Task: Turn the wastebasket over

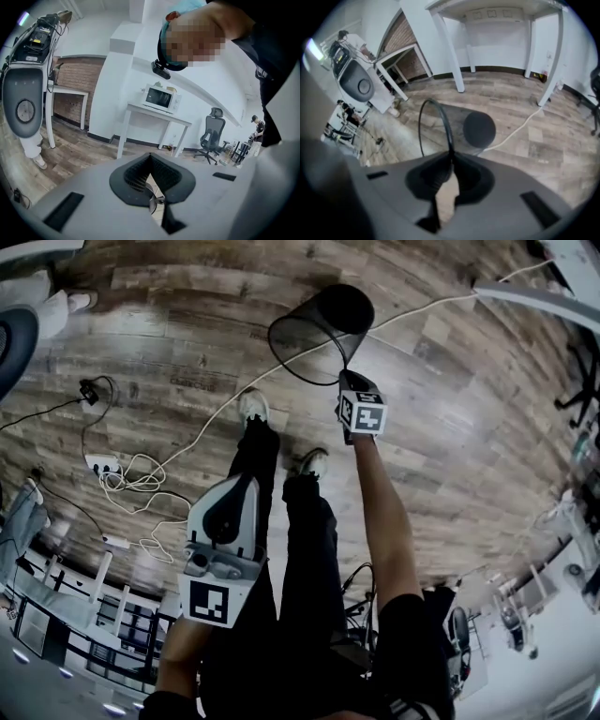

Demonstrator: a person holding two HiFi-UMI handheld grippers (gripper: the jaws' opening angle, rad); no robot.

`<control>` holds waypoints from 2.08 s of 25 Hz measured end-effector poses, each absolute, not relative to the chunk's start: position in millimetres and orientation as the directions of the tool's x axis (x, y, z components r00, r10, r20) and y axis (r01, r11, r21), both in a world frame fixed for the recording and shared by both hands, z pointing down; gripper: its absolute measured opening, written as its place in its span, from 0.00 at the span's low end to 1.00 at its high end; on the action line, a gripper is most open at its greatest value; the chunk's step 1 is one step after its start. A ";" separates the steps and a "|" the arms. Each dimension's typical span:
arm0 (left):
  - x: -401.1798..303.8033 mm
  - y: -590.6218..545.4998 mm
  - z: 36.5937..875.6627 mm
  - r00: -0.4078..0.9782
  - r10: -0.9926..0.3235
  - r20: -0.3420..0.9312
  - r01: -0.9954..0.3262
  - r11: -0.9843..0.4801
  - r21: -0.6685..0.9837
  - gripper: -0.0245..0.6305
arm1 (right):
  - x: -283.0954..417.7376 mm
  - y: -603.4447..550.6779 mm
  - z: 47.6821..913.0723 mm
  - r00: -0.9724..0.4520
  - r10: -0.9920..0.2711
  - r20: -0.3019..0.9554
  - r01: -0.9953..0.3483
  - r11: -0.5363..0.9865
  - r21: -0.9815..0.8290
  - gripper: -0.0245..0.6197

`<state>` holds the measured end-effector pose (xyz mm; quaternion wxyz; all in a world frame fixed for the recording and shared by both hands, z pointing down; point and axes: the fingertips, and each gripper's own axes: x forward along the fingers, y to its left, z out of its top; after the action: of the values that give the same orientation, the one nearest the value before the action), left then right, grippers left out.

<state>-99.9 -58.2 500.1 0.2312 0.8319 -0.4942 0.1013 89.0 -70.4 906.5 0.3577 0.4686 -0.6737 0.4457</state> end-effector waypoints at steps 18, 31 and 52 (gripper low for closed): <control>-87.3 -58.8 627.3 0.546 -0.561 0.622 -0.837 -0.357 0.414 0.11 | 87.6 -75.2 870.2 -0.391 -0.242 0.888 -0.920 0.083 -0.383 0.11; -121.4 -27.5 926.5 0.490 -0.236 0.839 -0.862 0.013 0.507 0.42 | 75.0 -31.9 855.9 -0.442 -0.190 0.876 -0.897 0.096 -0.432 0.10; -70.6 11.4 978.6 0.528 -0.043 0.848 -0.849 -0.039 0.527 0.11 | 140.6 31.1 885.1 -0.446 -0.185 0.876 -0.891 0.005 -0.453 0.09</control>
<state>-70.6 11.4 978.6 0.5985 0.6371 -0.3499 0.3369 140.6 31.1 885.1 0.3130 0.4230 -0.6359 0.5646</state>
